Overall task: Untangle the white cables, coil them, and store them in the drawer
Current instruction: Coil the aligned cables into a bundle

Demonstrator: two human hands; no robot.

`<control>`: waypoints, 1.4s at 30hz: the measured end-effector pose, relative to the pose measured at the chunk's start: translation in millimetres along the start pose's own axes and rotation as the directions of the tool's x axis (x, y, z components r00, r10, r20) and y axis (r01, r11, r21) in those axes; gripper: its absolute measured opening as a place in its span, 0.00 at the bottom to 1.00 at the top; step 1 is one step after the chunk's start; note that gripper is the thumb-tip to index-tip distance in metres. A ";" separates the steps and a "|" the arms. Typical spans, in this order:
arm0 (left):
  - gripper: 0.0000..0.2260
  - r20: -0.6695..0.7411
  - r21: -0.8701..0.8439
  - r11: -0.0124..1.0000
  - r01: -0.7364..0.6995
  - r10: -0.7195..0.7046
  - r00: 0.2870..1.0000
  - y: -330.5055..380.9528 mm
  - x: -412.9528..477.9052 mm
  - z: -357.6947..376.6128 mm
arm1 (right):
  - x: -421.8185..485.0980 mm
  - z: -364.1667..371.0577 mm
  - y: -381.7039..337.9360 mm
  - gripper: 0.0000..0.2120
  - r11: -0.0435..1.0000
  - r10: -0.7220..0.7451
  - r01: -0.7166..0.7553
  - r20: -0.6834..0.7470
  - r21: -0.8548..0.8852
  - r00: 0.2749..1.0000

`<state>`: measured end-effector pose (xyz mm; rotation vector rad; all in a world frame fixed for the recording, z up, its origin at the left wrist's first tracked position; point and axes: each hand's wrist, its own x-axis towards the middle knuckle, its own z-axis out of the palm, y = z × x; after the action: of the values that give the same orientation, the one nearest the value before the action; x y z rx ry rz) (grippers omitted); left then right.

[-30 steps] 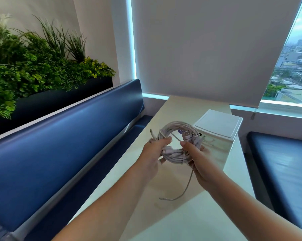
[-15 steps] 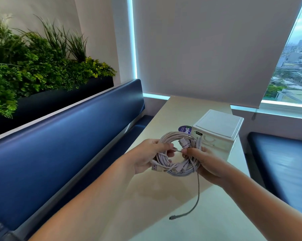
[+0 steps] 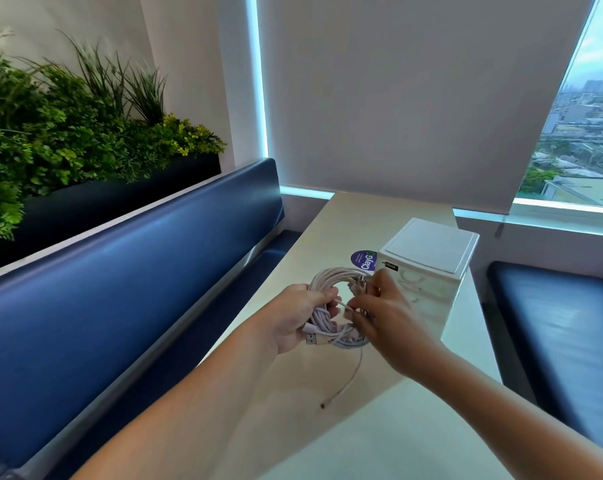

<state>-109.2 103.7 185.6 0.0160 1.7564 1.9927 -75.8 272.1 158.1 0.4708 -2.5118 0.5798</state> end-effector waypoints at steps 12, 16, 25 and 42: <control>0.09 0.045 0.685 0.702 -0.194 0.225 0.973 -5.1 11.3 -15.0 | 25.4 -38.9 5.9 0.17 0.729 0.293 -0.576 0.592 0.370 0.751; 0.10 0.022 0.878 0.467 -0.107 0.185 0.983 -8.9 17.2 -34.2 | 35.1 -63.6 14.7 0.18 0.668 0.374 -0.619 0.533 0.413 0.759; 0.17 0.138 0.794 0.589 -0.153 0.070 0.988 -0.7 4.2 -40.5 | 56.2 -91.8 26.5 0.12 0.982 0.184 -0.186 0.330 -0.026 0.926; 0.14 -0.111 -0.338 0.916 -0.216 0.189 0.976 9.0 2.6 8.6 | -4.7 -14.2 -17.1 0.14 0.272 0.355 -0.440 0.336 0.856 0.872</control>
<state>-111.9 112.0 194.8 0.0061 1.4698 2.4631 -58.9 265.5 171.7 0.1767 -2.0888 2.2841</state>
